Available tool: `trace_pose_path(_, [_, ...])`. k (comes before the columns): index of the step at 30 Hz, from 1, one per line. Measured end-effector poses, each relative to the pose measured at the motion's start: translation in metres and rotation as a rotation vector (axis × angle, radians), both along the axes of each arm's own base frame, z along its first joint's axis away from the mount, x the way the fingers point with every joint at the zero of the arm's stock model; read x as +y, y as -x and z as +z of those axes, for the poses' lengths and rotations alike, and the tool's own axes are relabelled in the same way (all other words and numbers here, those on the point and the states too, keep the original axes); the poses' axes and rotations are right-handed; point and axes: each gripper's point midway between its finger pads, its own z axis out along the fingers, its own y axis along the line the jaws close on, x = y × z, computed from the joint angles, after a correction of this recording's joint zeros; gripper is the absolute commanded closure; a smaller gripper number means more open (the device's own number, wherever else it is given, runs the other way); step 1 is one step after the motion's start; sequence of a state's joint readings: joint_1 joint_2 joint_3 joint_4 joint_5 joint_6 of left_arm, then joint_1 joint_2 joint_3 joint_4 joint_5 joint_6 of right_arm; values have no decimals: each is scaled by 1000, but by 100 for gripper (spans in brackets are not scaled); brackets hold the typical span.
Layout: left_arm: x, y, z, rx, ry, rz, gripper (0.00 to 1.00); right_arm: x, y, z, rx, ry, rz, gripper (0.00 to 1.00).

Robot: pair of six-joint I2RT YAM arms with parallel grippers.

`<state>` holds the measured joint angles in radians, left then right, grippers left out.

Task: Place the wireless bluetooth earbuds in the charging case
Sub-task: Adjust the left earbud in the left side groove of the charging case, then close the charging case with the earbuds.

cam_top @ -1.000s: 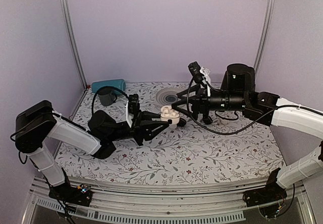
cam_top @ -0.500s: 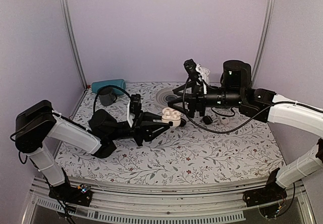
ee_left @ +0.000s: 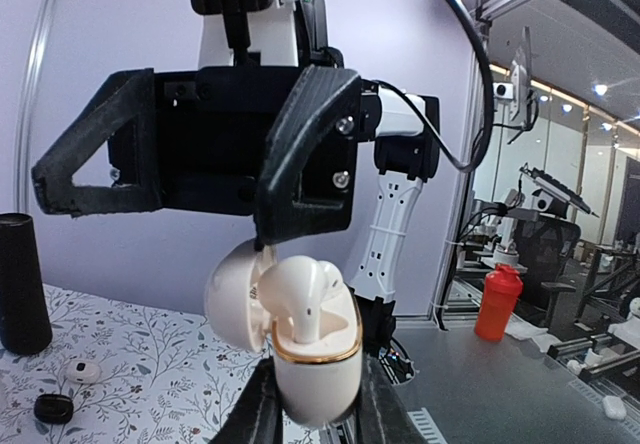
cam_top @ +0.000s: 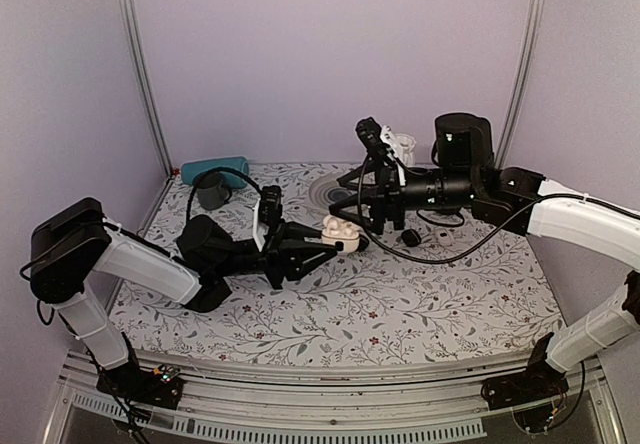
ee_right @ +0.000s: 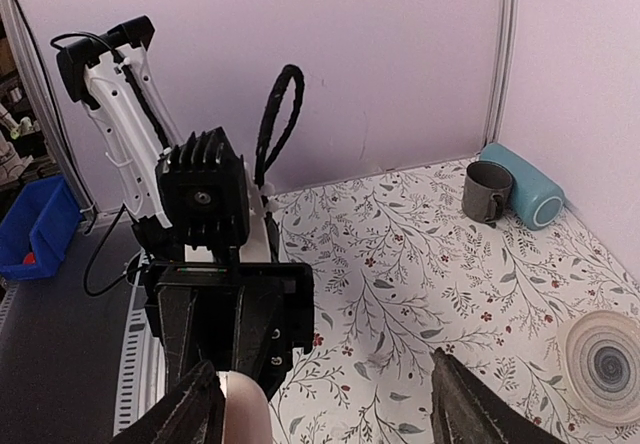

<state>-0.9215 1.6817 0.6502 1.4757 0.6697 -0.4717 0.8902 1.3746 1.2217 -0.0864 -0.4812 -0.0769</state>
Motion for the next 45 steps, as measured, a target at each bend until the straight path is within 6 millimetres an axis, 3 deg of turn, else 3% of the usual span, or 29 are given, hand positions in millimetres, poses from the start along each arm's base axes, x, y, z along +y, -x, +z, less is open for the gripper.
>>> trace_pose_path(17, [2,-5,0,7,-2,7,100,-1,-3,-16,3,117,-3,28])
trace_pose_path(26, [1,-8,-5,-7,-16,30,100,1,-7,-3,59,52,-30,25])
trace_pose_path(33, [1,-12,-17,-14,-59,65,100,-12,-12,12,243,-97,45,25])
trace_pose_path(45, [3,-21,-14,-41,-73,136,100,-13,16,-9,533,-117,283,26])
